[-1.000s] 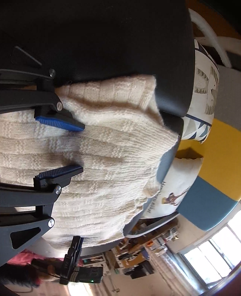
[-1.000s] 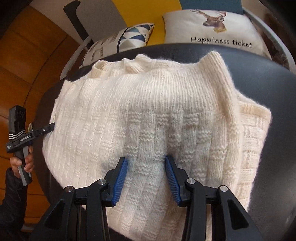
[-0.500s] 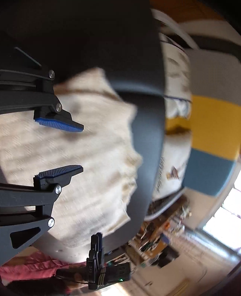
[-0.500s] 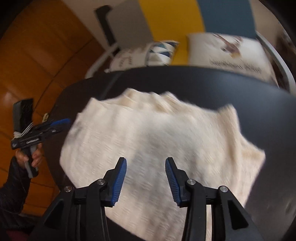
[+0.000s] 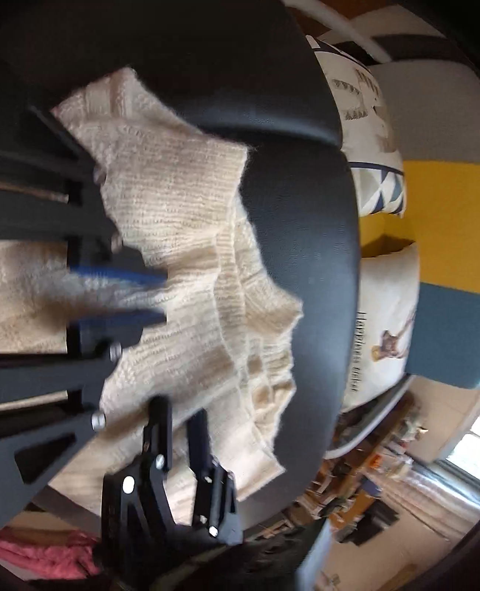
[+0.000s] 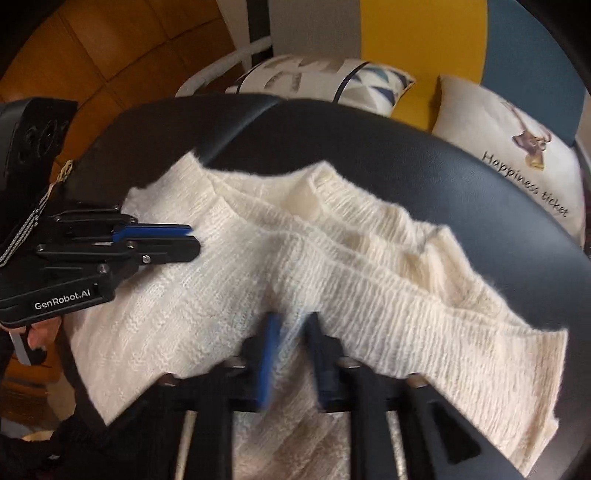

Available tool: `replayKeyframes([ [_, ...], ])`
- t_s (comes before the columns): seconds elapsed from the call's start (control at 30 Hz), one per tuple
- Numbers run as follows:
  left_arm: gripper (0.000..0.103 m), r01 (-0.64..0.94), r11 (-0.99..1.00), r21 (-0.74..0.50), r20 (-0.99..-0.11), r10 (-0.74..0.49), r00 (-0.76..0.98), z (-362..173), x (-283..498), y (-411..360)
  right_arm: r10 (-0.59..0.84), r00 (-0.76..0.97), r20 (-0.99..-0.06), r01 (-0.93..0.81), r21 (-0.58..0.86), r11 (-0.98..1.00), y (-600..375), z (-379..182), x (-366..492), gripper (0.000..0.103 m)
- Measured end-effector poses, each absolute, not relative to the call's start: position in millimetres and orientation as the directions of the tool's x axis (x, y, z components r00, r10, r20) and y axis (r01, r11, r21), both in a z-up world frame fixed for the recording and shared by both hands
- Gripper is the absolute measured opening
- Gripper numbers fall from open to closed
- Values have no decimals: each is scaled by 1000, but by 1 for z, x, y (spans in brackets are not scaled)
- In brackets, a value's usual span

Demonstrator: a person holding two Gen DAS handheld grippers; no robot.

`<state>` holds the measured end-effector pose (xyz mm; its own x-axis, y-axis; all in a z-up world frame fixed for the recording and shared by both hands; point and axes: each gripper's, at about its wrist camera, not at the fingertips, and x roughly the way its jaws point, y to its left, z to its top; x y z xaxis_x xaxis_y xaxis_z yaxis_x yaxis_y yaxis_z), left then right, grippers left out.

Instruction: Fold clothes

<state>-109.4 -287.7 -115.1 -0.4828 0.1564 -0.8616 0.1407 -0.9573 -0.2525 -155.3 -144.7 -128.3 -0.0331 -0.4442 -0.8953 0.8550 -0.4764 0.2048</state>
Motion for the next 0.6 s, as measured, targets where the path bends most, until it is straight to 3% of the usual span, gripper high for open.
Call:
replayKeyframes([
  [0.17, 5, 157, -958, -241, -781, 96, -618, -94, -99, -284, -509, -67, -858, 852, 216, -478, -138, -108, -159, 5],
  [0.33, 6, 213, -947, -239, -799, 67, -597, -104, -120, -292, -479, -121, -869, 837, 171, -520, -140, -109, -171, 5],
  [0.4, 14, 226, -940, -255, -816, 84, -572, -117, -124, -293, -427, -111, -897, 826, 156, -542, -147, -129, -174, 6],
  [0.5, 16, 253, -931, -263, -814, 74, -576, -125, -123, -293, -435, -131, -891, 824, 146, -547, -145, -132, -171, 6],
  [0.6, 25, 260, -924, -280, -780, 62, -623, -110, -111, -294, -472, -118, -874, 798, 199, -569, -137, -121, -180, 13],
])
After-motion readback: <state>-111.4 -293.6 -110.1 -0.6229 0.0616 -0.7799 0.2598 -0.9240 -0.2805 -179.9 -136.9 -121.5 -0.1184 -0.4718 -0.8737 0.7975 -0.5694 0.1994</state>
